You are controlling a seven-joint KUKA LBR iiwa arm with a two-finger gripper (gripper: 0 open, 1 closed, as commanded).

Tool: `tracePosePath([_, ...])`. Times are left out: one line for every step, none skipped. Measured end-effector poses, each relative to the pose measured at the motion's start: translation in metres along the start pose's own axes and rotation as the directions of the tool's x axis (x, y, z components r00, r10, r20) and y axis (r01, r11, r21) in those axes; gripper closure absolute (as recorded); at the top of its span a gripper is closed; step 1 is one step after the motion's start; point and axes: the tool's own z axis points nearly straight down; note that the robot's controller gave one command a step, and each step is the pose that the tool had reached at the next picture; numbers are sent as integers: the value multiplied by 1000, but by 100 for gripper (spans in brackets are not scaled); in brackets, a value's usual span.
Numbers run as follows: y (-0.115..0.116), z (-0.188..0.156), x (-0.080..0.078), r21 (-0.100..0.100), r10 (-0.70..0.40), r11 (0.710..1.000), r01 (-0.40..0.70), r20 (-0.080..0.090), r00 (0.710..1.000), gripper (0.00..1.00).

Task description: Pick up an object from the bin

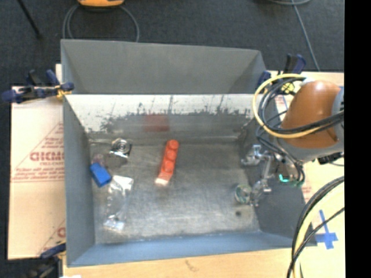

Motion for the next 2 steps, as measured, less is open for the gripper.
tracePosePath([-18, 56, 5, 2, -42, 999, 42, 13, 999, 0])
tracePosePath([-18, 53, 4, 4, -48, 999, 48, 15, 999, 100])
